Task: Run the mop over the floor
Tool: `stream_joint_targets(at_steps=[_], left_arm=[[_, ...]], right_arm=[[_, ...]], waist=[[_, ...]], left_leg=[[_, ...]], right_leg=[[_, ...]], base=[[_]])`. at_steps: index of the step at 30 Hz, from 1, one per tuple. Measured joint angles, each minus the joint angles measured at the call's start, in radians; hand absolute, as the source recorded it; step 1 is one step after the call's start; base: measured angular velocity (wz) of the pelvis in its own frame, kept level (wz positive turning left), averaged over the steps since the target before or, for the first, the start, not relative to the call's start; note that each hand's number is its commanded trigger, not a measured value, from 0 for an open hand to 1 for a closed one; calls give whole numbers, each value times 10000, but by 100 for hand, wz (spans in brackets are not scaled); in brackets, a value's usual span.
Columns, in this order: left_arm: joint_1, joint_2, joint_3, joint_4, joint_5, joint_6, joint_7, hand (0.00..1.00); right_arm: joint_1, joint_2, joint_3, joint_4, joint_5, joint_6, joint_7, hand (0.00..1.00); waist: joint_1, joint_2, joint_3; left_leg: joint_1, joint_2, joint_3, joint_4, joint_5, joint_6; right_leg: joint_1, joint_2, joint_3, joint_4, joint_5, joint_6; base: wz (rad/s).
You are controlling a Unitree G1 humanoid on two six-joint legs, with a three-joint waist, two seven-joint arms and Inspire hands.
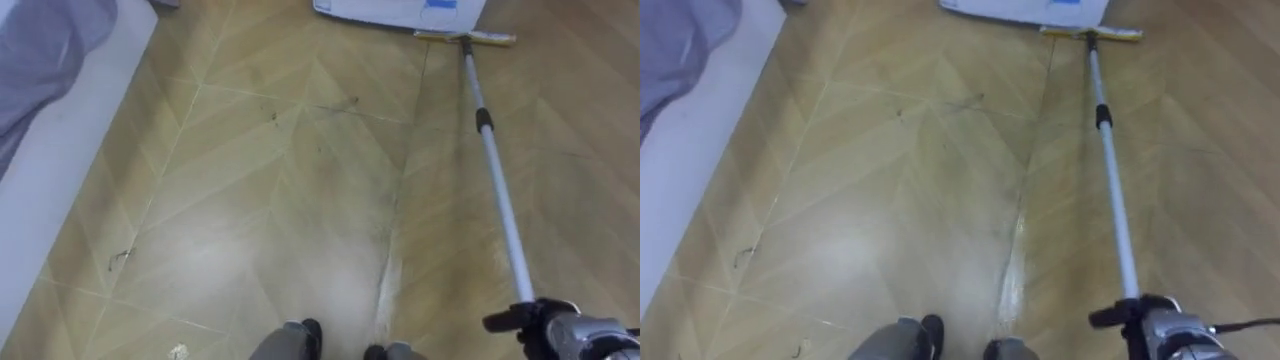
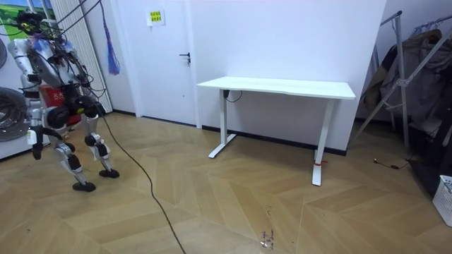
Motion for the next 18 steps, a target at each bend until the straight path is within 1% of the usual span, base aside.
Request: stream_joint_targets(at_steps=[1,2,4,5,6,7,8,9,10,11,12,13,14,16,17,18], left_arm=[[-27,39,3,-21,12,-1,-102,0],[-50,59,3,-29,11,-8,-151,0],[-216,96,7,126,26,-74,-210,0],[-277,94,8,245,36,-117,-224,0],[-311,90,56,460,60,-165,-268,0],[-320,73,222,596,113,-170,-336,0],[-319,58,271,639,113,-168,-343,0],[-239,56,283,709,98,-164,-342,0],[-157,58,382,824,100,-158,-319,0],[-119,59,432,898,103,-139,-295,0],[24,60,614,901,113,-69,-226,0],[126,60,803,902,291,0,-183,0],[161,57,877,908,431,35,-183,0],[433,62,1118,875,1010,84,-153,0],[504,67,1127,873,1044,103,-153,0],[645,50,1126,874,1231,165,-156,0]], right_arm=[[266,-6,23,5,-15,-4,107,100],[410,-4,45,11,-37,-5,163,100],[1019,8,154,96,-32,-148,350,100],[1169,19,154,164,-69,-202,370,100],[1418,55,155,282,-321,-216,378,100],[1666,67,155,438,-648,-235,347,100],[1804,68,156,527,-760,-244,271,100],[2098,86,154,717,-1058,-247,136,100],[2452,149,154,782,-1182,-244,42,100],[2629,200,151,785,-1308,-241,35,100],[2918,329,150,787,-1485,-239,18,100],[3186,472,149,795,-1579,-240,27,100],[3335,541,147,795,-1646,-241,35,100],[3821,829,139,765,-2000,-231,95,100],[3901,896,139,762,-2116,-228,108,100],[4065,1020,132,732,-2274,-206,152,100]], waist=[[-25,6,3],[-22,14,6],[-57,122,18],[-59,176,23],[-100,315,9],[-190,442,-23],[-239,521,-48],[-339,633,-96],[-447,609,-136],[-447,611,-181],[-509,564,-234],[-677,524,-243],[-705,494,-257],[-776,261,-349],[-855,205,-375],[-950,74,-376]], left_leg=[[158,-29,-4,-14,-101,64],[257,-45,3,-20,-147,88],[738,-74,21,-171,-263,185],[915,-76,26,-234,-282,212],[1279,-80,38,-426,-319,249],[1578,-99,49,-616,-332,277],[1741,-117,44,-725,-329,288],[2096,-162,51,-1014,-291,354],[2523,-226,142,-1431,-194,427],[2748,-250,204,-1654,-143,441],[3189,-310,266,-2103,-52,445],[3613,-337,292,-2448,26,462],[3822,-342,307,-2613,49,460],[4608,-328,395,-3202,98,408],[4772,-322,397,-3308,106,395],[5190,-309,453,-3561,123,367]], right_leg=[[181,-47,-4,-36,-63,106],[287,-75,-15,-51,-83,138],[835,-127,-85,-360,-110,182],[1043,-123,-80,-502,-97,206],[1446,-119,-75,-822,-44,299],[1793,-112,-72,-1132,10,390],[1961,-111,-71,-1302,50,436],[2311,-135,-89,-1667,125,504],[2679,-169,-69,-1991,198,576],[2858,-202,-56,-2167,245,602],[3195,-269,-37,-2493,327,633],[3604,-308,-121,-2817,402,658],[3805,-330,-186,-2988,445,672],[4544,-427,-693,-3566,562,678],[4722,-431,-769,-3694,574,674],[5110,-427,-825,-3919,613,671]], base=[[-4],[0],[0],[-6],[-11],[-10],[-4],[0],[-6],[-22],[-22],[-18],[-14],[-19],[-12],[-16]])
